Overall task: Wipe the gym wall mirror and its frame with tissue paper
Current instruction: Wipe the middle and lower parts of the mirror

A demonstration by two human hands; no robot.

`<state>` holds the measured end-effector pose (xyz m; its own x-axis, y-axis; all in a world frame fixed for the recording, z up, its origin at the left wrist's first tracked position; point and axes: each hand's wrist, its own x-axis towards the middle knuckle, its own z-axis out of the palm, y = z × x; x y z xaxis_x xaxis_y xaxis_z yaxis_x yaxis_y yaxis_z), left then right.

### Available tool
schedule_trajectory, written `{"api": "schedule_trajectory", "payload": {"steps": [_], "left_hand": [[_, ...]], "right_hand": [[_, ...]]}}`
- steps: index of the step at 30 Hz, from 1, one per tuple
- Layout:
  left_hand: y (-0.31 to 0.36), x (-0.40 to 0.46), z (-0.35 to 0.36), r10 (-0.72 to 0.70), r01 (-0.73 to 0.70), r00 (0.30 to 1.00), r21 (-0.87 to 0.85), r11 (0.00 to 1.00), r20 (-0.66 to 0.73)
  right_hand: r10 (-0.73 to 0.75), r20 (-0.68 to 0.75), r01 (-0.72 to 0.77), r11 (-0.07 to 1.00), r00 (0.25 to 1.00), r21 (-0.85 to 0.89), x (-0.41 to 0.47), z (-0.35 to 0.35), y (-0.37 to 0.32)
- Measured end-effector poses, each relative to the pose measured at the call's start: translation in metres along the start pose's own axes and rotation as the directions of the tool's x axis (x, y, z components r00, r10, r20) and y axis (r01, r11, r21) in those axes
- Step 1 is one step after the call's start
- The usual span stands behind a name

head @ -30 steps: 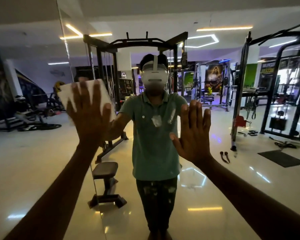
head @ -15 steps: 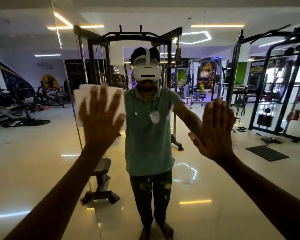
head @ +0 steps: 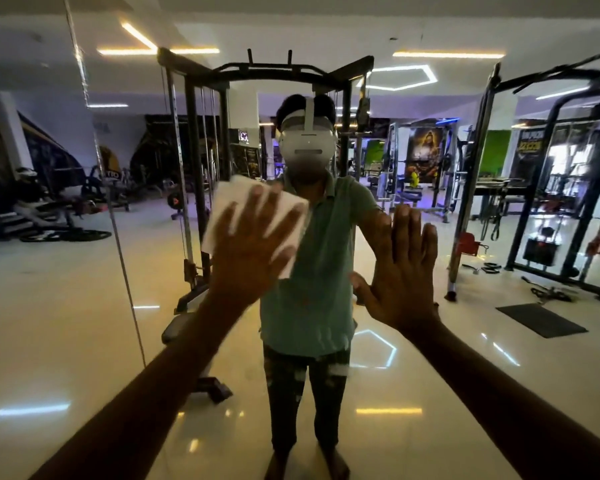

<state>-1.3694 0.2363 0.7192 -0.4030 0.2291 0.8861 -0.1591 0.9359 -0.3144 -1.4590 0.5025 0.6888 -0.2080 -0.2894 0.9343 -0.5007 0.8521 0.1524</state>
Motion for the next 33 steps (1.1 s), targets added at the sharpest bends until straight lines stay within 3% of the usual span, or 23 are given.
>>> {"api": "schedule_trajectory", "payload": {"steps": [2, 4, 6, 7, 9, 11, 14, 15, 18, 20, 22, 23, 24, 25, 27, 28, 30, 33], "left_hand": [[-0.052, -0.030, -0.005, -0.224, 0.225, 0.974, 0.016, 0.974, -0.047], [-0.069, -0.040, -0.007, -0.463, 0.461, 0.885, -0.054, 0.886, -0.039], [-0.034, -0.017, -0.008, -0.682, 0.676, 0.729, -0.088, 0.731, -0.065], [-0.003, -0.001, -0.008, -0.706, 0.699, 0.704, -0.093, 0.709, -0.085], [0.066, 0.025, -0.003, -0.559, 0.552, 0.828, -0.119, 0.826, -0.045], [0.114, 0.040, -0.004, -0.265, 0.265, 0.964, -0.140, 0.954, 0.017], [0.094, 0.039, -0.001, 0.036, -0.037, 0.999, -0.077, 0.996, -0.010], [0.070, 0.033, 0.000, 0.043, -0.044, 0.999, -0.051, 0.998, -0.017], [-0.005, -0.001, -0.003, -0.181, 0.179, 0.982, -0.041, 0.983, -0.054], [-0.024, -0.012, 0.000, -0.383, 0.380, 0.921, -0.053, 0.924, -0.067], [0.010, 0.007, -0.002, -0.683, 0.675, 0.723, -0.103, 0.730, -0.105], [0.039, 0.025, -0.006, -0.768, 0.758, 0.631, -0.124, 0.640, -0.112], [0.070, 0.041, -0.010, -0.781, 0.766, 0.619, -0.155, 0.624, -0.081], [0.100, 0.052, -0.012, -0.717, 0.703, 0.696, -0.170, 0.691, -0.033], [0.129, 0.056, -0.013, -0.426, 0.426, 0.904, -0.158, 0.891, 0.037], [0.120, 0.054, -0.011, -0.276, 0.278, 0.961, -0.134, 0.951, 0.036], [0.073, 0.047, -0.012, -0.119, 0.118, 0.993, -0.075, 0.990, -0.004], [-0.002, 0.026, -0.013, -0.403, 0.400, 0.914, -0.060, 0.915, -0.054]], "right_hand": [[0.000, 0.004, 0.000, 1.000, 1.000, 0.007, -0.001, 0.002, 0.003], [0.004, -0.009, -0.004, 1.000, 1.000, 0.015, -0.001, 0.005, 0.002], [0.020, -0.016, -0.019, 0.999, 1.000, 0.030, -0.003, 0.007, 0.000], [0.024, -0.016, -0.024, 0.999, 1.000, 0.035, -0.003, 0.008, 0.000], [0.028, -0.014, -0.028, 0.999, 1.000, 0.031, -0.002, 0.009, -0.001], [0.024, -0.014, -0.024, 0.999, 1.000, 0.036, -0.003, 0.008, -0.002], [0.020, -0.009, -0.020, 0.999, 1.000, 0.040, -0.004, 0.007, 0.001], [0.024, -0.012, -0.023, 0.999, 1.000, 0.039, -0.004, 0.008, 0.002], [0.042, -0.032, -0.040, 0.997, 0.999, 0.060, -0.005, 0.010, 0.001], [0.052, -0.037, -0.050, 0.996, 0.998, 0.072, -0.005, 0.010, -0.003], [0.063, -0.041, -0.060, 0.996, 0.997, 0.071, -0.004, 0.010, -0.006], [0.058, -0.038, -0.056, 0.996, 0.998, 0.065, -0.004, 0.009, -0.006], [0.051, -0.033, -0.049, 0.997, 0.998, 0.055, -0.004, 0.007, -0.007], [0.037, -0.025, -0.036, 0.998, 0.999, 0.047, -0.003, 0.006, -0.006], [0.020, -0.011, -0.020, 0.998, 1.000, 0.052, -0.003, 0.004, -0.005], [0.017, -0.016, -0.016, 0.998, 1.000, 0.054, -0.003, 0.004, -0.003], [0.025, -0.023, -0.024, 0.998, 0.999, 0.052, -0.004, 0.004, -0.001], [0.050, -0.025, -0.048, 0.997, 0.998, 0.067, -0.005, 0.004, -0.003]]}}
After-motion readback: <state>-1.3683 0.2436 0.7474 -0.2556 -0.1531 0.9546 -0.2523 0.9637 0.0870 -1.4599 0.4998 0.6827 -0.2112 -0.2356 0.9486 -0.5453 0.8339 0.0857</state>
